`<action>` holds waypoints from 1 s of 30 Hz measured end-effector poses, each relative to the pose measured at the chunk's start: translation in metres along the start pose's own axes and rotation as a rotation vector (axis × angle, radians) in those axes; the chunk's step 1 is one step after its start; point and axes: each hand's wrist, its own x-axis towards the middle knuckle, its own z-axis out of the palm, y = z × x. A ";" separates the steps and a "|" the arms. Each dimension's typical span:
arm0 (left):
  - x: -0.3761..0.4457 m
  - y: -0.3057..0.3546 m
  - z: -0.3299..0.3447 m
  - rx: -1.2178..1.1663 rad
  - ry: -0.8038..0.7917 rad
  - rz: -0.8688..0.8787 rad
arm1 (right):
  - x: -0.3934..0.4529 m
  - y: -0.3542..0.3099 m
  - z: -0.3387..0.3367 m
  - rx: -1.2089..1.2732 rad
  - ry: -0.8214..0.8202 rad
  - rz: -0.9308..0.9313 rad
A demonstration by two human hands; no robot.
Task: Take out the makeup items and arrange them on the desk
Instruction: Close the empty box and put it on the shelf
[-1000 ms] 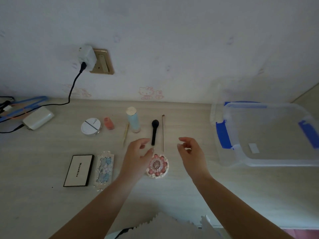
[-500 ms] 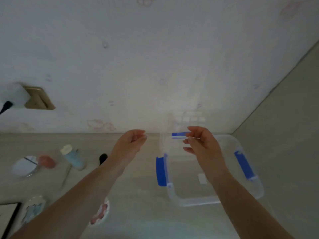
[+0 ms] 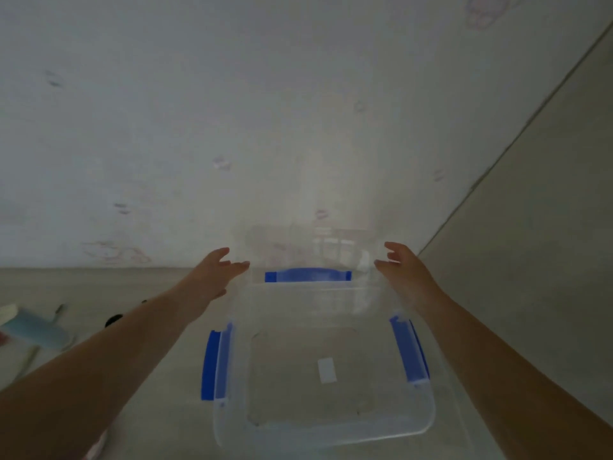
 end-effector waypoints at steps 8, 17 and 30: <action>0.011 -0.004 0.005 0.027 -0.032 -0.096 | 0.016 0.007 0.010 -0.009 -0.069 0.048; -0.035 0.020 0.005 -0.058 -0.025 0.124 | -0.025 -0.004 -0.012 0.304 0.124 -0.003; -0.102 0.017 -0.007 -0.172 0.050 0.313 | -0.096 -0.004 -0.036 0.851 0.124 -0.105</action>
